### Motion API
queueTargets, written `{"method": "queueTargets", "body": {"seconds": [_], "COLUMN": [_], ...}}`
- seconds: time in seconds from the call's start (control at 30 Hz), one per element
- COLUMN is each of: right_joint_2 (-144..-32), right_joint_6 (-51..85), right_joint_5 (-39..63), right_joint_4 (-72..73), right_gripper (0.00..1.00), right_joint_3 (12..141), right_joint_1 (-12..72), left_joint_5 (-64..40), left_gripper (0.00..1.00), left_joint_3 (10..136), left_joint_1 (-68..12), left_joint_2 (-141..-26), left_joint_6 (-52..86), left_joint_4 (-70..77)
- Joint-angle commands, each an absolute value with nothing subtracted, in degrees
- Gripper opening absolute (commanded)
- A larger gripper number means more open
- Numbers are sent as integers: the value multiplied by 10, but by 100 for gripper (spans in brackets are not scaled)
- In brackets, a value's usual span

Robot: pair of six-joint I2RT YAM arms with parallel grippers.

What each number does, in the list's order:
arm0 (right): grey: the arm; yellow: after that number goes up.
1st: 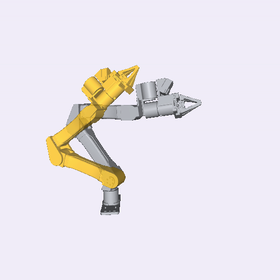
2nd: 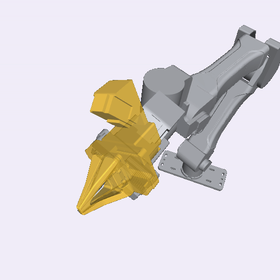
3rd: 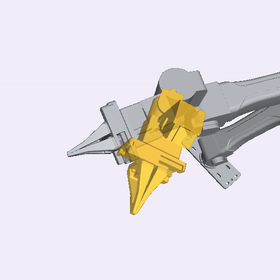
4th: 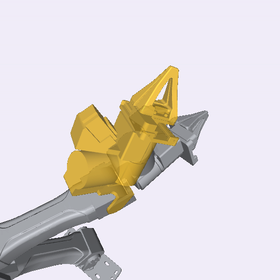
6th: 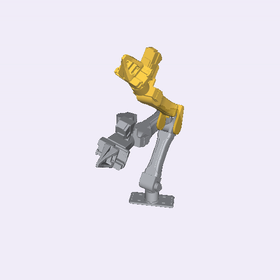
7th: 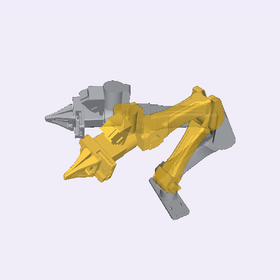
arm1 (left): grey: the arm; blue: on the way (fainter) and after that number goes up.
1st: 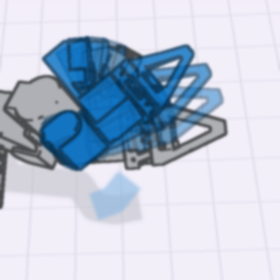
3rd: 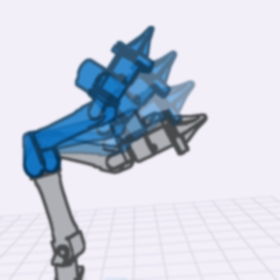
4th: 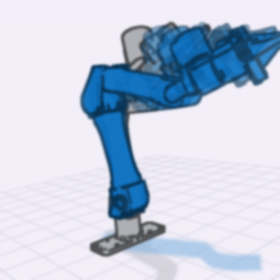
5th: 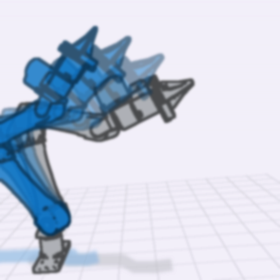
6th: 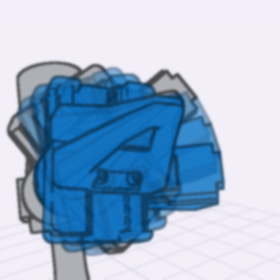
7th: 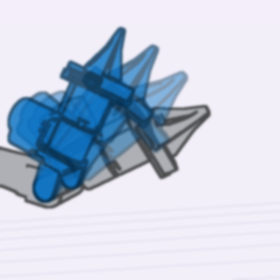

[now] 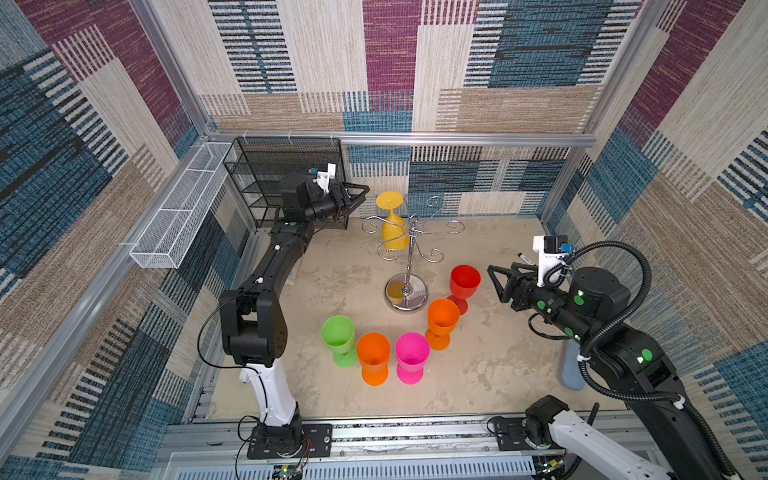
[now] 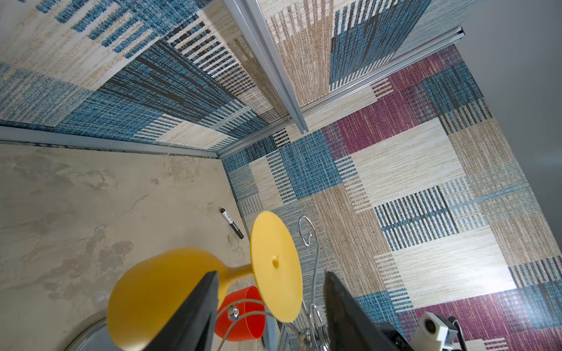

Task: Take the wine glass off the wine glass rack
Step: Pick up the wine glass from the wine glass rack.

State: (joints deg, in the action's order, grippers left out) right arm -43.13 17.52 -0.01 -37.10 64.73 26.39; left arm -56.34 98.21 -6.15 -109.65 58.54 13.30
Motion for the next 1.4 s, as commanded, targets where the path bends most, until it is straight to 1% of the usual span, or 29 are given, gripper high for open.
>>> {"method": "queueTargets", "body": {"seconds": [0.0,0.17,0.4,0.6,0.83,1.13,1.37], "right_joint_2": [-434,-437,-439,-445,-442,-441,-441], "right_joint_6": [180,182,181,179,179,181,183], "right_joint_5": [-5,-5,-8,-6,-7,-10,-9], "right_joint_4": [-344,-345,-345,-343,-343,-345,-345], "right_gripper": [72,72,72,72,73,74,74], "right_joint_3": [644,641,640,637,631,628,624], "right_joint_1": [265,265,264,265,265,265,265], "left_joint_5": [-594,-599,-604,-606,-611,-616,-622], "left_gripper": [58,57,53,47,37,18,8], "left_joint_3": [993,1003,1006,1012,1012,1013,1017], "left_joint_1": [-69,-80,-88,-92,-92,-92,-91], "left_joint_2": [-1104,-1113,-1118,-1124,-1128,-1133,-1134], "left_joint_6": [583,564,563,566,577,601,625], "left_joint_4": [144,118,116,117,125,150,172]}}
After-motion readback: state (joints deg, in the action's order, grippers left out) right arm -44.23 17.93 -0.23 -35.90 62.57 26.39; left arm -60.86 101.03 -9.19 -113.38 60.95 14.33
